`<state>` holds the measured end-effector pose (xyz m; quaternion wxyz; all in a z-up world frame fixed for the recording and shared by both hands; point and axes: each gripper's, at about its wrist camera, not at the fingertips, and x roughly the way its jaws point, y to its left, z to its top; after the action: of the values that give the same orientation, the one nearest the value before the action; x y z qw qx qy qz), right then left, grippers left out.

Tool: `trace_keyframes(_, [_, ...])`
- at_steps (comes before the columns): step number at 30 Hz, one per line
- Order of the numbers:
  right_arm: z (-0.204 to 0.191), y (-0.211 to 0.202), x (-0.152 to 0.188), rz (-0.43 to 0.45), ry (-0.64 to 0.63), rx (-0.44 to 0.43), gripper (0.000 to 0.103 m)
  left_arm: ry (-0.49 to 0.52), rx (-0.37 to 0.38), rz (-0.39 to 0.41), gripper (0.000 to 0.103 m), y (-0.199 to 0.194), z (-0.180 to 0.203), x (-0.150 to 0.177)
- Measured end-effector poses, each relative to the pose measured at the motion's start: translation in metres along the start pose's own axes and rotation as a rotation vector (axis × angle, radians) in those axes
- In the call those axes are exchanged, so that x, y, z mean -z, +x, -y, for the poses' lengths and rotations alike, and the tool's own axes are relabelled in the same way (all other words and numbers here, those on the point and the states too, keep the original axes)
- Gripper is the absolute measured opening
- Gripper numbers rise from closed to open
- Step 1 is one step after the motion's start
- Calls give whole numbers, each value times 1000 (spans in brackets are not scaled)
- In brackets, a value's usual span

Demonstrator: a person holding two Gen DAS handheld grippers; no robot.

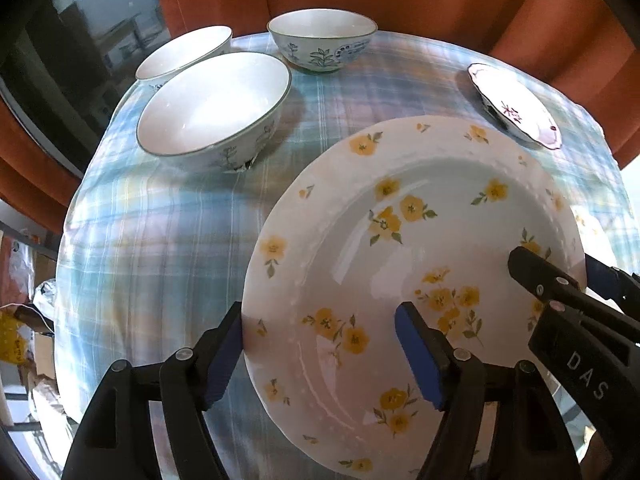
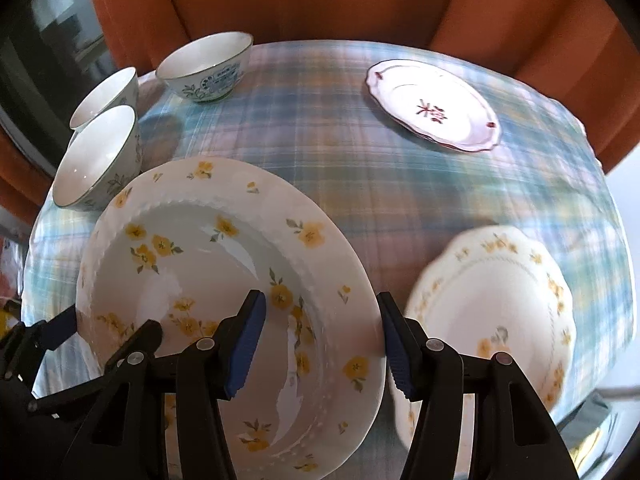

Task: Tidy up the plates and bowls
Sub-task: 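Lift and carry the medium plate toward the large plate with both tools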

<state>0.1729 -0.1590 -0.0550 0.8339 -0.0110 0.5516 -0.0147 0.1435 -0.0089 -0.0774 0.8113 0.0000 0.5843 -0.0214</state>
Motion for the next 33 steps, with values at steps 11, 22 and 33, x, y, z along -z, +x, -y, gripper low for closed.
trace_keyframes(11, [4, -33, 22, 36, 65, 58, 60, 42, 52, 35, 75, -21, 8, 11])
trace_keyframes(22, [42, -40, 29, 68, 71, 59, 60, 26, 41, 71, 75, -28, 52, 14])
trace_keyframes(33, [109, -49, 19, 59, 43, -5, 60, -17, 0, 74, 75, -34, 115, 6])
